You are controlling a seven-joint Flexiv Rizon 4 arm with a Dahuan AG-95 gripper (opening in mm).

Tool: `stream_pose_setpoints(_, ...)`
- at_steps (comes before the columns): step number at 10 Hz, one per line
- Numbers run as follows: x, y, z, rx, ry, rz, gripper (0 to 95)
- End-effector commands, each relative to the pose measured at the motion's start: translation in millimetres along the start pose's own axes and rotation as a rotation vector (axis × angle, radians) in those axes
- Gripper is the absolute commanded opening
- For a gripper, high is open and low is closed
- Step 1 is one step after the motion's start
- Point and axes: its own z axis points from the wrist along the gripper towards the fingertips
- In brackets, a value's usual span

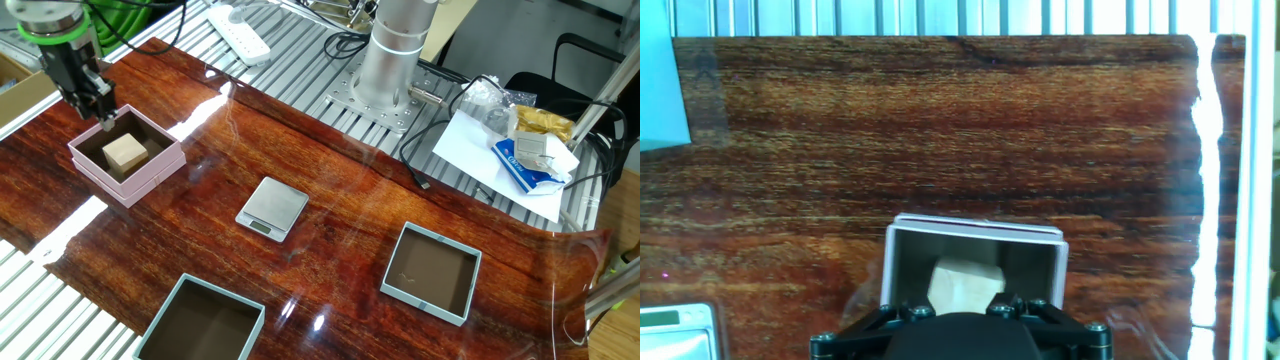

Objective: Move an object from one box to another

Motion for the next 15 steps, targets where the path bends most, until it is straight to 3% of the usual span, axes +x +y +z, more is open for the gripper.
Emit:
stream_pose_setpoints(1, 1.9, 1.2, -4.4, 0.009, -0.002, 0.002, 38.0)
stream_pose_setpoints(3, 2.2, 1.7, -8.0, 0.010, -0.014, -0.058, 0.0)
stream_pose_setpoints(7, 2.0, 1.9, -8.1, 0.017, -0.028, -0.072, 0.0)
stream_pose_setpoints(8, 2.0, 1.9, -8.1, 0.025, -0.019, -0.076, 0.0)
stream_pose_setpoints(15, 2.0, 1.9, -8.1, 0.039, -0.031, -0.087, 0.0)
